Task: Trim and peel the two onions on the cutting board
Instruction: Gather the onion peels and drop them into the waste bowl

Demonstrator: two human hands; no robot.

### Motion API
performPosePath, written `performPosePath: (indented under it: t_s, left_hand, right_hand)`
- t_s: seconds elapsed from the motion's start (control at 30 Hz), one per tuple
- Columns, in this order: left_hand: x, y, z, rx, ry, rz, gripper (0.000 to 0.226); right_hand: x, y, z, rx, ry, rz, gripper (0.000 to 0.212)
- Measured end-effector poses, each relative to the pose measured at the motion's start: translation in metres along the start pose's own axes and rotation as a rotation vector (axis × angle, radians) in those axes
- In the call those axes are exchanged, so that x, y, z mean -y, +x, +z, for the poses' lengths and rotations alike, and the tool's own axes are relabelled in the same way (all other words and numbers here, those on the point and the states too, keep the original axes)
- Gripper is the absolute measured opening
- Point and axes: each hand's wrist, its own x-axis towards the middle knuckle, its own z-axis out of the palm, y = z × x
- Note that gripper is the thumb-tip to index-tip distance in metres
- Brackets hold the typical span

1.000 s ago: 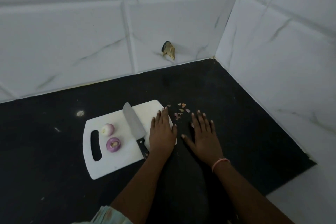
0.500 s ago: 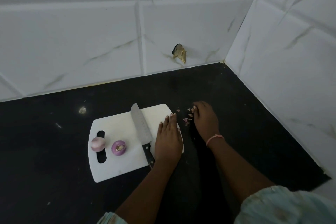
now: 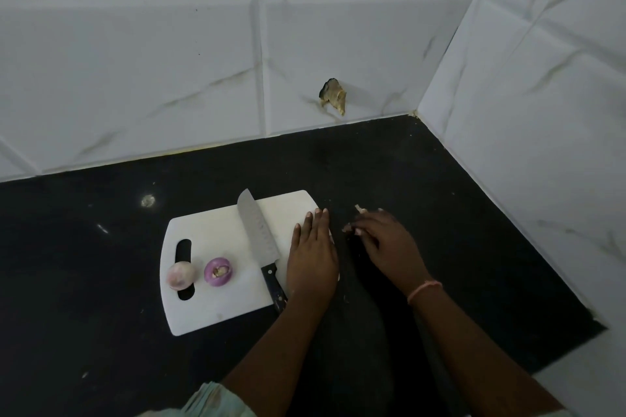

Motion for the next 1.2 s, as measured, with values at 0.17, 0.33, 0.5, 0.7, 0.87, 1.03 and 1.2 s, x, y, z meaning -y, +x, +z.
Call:
performPosePath:
  t_s: [0.17, 0.33, 0.5, 0.7, 0.87, 1.03, 1.2]
  left_hand:
    - [0.001, 0.000, 0.001, 0.006, 0.010, -0.005, 0.056]
    - [0.000, 0.001, 0.001, 0.013, 0.022, 0.002, 0.056]
    - [0.000, 0.000, 0.000, 0.026, 0.055, 0.010, 0.061]
    - [0.002, 0.001, 0.003, 0.032, 0.064, 0.014, 0.056]
    - [0.001, 0.000, -0.001, 0.065, 0.091, 0.022, 0.059]
    - [-0.003, 0.001, -0.005, 0.081, 0.093, -0.001, 0.066]
    - [-0.004, 0.000, -0.005, 0.062, 0.076, -0.009, 0.060]
  right_hand:
    - [0.001, -0.026, 0.000, -0.235, 0.178, 0.559, 0.043]
    - [0.022, -0.028, 0.038, 0.014, -0.108, 0.526, 0.074]
    - [0.025, -0.003, 0.045, 0.065, -0.186, 0.447, 0.075]
    - [0.016, 0.003, 0.040, 0.247, -0.142, 0.145, 0.058]
    - [0.023, -0.004, 0.020, 0.330, -0.082, 0.070, 0.045]
    - [0.021, -0.022, 0.006, 0.230, -0.059, 0.122, 0.044]
    - [0.020, -0.045, 0.003, 0.113, -0.135, 0.156, 0.026]
